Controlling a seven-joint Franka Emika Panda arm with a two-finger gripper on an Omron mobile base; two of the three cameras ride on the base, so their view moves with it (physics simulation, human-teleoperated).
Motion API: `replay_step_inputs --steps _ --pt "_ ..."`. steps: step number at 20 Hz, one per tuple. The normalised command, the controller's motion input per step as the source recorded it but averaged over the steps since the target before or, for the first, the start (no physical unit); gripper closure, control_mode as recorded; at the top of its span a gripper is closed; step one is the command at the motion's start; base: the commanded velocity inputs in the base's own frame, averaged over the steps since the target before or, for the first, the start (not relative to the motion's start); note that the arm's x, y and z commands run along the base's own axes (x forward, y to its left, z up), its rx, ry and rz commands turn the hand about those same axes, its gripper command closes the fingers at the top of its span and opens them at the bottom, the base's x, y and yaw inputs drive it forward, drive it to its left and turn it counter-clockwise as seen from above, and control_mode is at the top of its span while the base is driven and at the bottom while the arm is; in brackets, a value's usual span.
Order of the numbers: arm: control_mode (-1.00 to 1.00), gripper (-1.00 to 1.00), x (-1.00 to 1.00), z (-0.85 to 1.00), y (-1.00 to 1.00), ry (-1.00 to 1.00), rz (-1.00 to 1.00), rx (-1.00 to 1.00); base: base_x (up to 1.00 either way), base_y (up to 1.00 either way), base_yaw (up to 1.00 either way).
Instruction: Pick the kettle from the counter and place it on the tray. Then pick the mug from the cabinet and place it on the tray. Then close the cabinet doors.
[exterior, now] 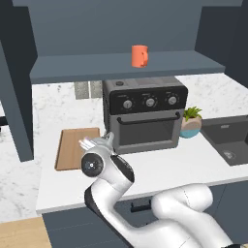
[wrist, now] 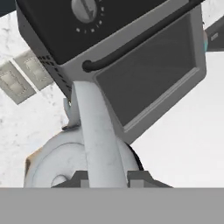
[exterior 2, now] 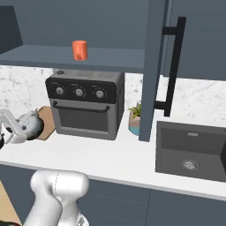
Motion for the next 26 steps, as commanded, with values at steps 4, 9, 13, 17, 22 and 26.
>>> replay_step_inputs --steps 4,9,13,17,22,26 --pt "-1.00 1.00 0.22 0.00 -0.04 0.09 -0.08 0.12 0.00 0.00 0.00" --pt "-1.00 1.00 0.35 0.00 0.03 0.04 -0.20 0.11 0.00 0.00 0.00" --pt "-1.00 1.00 0.41 0.00 0.19 0.00 -0.21 0.10 0.00 0.00 0.00" --pt "-1.00 1.00 0.34 0.00 0.48 0.00 -0.20 0.10 0.00 0.00 0.00" --pt "-1.00 1.00 0.28 0.00 0.52 0.00 -0.20 0.05 0.00 0.00 0.00" --pt "-1.00 1.00 0.33 0.00 0.29 0.10 -0.14 0.00 0.00 0.00 0.00"
